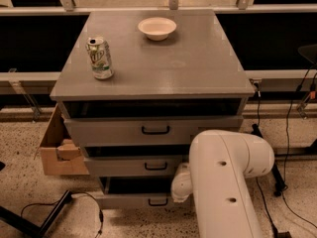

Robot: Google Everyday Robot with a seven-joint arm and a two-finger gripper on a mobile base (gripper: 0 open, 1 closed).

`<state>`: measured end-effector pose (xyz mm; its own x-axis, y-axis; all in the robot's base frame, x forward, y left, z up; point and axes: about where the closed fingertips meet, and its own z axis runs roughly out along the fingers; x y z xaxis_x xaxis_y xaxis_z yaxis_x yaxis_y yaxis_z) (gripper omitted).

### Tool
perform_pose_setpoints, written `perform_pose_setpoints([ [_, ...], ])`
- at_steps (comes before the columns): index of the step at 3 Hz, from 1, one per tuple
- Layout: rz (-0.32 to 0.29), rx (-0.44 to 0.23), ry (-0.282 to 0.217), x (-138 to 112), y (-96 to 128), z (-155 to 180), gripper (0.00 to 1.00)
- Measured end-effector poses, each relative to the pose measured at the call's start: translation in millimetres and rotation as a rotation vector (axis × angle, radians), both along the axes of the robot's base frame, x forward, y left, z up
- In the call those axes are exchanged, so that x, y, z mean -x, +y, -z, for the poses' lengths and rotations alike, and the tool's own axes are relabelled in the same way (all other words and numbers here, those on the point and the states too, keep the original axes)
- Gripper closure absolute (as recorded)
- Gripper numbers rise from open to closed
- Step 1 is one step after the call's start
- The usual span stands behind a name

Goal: Open bottom drawer

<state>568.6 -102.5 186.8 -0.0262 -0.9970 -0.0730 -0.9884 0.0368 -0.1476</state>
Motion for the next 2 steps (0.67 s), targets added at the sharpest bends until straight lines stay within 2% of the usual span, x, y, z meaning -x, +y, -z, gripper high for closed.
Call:
perform_pose_setpoints([
  [1,0.0,0.0,0.002,0.8,0.1,0.8,0.05],
  [2,0.0,0.0,0.002,0.8,0.1,0.3,0.0],
])
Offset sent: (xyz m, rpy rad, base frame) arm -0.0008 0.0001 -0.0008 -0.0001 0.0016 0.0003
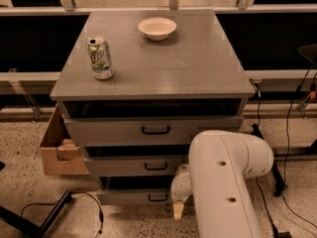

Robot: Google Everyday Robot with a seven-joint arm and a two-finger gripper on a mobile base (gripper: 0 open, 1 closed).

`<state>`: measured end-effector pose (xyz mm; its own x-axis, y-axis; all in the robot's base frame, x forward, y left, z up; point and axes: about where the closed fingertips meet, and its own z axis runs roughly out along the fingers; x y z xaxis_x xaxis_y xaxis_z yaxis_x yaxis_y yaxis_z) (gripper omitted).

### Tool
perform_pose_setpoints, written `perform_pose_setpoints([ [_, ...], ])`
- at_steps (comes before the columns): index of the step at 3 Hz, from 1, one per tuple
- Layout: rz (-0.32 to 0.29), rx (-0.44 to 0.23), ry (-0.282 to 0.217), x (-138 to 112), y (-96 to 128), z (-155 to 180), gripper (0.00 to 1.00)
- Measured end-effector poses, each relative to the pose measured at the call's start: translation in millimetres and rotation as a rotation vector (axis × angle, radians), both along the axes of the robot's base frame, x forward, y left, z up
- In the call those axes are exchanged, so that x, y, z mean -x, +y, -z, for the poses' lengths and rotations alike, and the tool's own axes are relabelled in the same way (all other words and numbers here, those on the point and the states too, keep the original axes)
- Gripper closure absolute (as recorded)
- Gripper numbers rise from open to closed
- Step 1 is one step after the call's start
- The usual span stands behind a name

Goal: Open bottom drawer

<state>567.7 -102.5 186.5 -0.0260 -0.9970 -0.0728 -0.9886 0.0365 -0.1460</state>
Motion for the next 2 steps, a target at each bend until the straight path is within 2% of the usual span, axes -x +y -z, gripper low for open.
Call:
perform_pose_setpoints([
  [1,0.0,0.0,0.0,0.0,0.0,0.0,0.0],
  [2,0.001,0.01,0.028,9.1,-3.4,7.0,0.0],
])
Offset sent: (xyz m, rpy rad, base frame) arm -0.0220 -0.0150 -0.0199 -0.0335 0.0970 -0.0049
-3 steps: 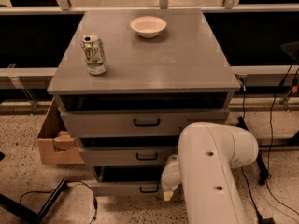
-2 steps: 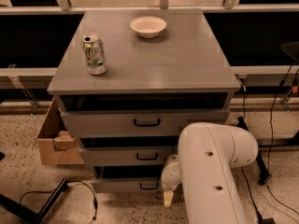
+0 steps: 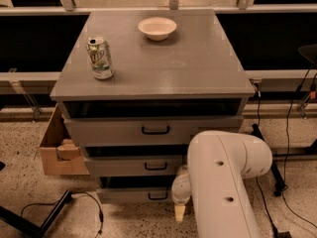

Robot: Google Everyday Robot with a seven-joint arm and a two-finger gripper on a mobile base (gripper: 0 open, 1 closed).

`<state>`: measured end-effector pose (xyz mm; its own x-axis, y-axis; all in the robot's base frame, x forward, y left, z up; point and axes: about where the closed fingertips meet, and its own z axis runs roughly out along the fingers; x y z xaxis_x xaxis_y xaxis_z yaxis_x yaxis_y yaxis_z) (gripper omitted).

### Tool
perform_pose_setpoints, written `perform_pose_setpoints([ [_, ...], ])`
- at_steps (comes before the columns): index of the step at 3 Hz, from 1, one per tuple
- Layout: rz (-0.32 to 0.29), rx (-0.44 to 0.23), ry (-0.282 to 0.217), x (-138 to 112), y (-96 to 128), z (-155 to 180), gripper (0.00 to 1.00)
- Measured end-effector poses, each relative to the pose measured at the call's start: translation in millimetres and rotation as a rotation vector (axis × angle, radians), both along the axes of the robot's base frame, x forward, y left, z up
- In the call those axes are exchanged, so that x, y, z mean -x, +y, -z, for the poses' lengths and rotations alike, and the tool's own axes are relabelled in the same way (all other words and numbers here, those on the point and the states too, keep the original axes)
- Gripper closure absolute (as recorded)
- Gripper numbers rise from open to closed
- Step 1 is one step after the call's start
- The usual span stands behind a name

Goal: Open bottom drawer

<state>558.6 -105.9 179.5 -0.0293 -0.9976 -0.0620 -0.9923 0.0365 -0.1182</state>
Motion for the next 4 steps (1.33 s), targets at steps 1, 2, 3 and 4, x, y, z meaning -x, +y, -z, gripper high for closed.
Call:
perform_pose_setpoints([
  [1,0.009,0.055,0.073,30.5,-12.0,9.7,0.18],
  [2,0.022,0.106,0.145,63.0,-20.5,11.5,0.43],
  [3,0.022,0.106,0.145,63.0,-20.5,6.8,0.64],
  [4,0.022,0.106,0.145,63.0,-20.4,3.5,0.88],
])
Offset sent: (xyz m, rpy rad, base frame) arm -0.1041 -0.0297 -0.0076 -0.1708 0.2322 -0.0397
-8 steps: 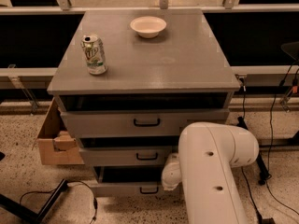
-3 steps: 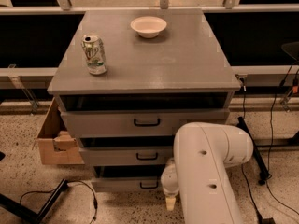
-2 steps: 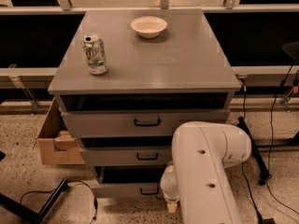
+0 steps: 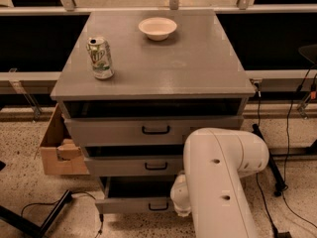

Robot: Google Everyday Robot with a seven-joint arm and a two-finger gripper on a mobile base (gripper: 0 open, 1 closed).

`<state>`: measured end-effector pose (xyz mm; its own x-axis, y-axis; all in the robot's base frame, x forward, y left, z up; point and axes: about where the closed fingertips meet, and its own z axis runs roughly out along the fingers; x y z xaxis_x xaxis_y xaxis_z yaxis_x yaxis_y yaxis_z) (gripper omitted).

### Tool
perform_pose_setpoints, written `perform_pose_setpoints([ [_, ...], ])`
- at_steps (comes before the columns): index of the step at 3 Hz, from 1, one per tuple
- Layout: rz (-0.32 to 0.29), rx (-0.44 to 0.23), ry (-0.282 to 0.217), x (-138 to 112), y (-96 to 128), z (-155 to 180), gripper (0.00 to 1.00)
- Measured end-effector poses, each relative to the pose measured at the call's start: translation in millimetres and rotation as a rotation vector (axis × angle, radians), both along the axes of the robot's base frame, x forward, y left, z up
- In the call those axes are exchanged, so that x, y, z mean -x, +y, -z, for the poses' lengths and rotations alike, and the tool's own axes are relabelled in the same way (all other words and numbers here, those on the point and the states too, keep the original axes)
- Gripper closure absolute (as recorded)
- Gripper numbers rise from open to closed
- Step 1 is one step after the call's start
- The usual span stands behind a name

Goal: Open bottom drawer

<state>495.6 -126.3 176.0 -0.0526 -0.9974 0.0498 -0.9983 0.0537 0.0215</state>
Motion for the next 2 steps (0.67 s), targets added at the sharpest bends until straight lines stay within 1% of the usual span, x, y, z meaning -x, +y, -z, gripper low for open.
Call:
perform_pose_setpoints([
  [1,0.0,0.0,0.0,0.0,0.0,-3.3,0.98],
  [2,0.0,0.0,0.0,0.0,0.0,-6.4,0.77],
])
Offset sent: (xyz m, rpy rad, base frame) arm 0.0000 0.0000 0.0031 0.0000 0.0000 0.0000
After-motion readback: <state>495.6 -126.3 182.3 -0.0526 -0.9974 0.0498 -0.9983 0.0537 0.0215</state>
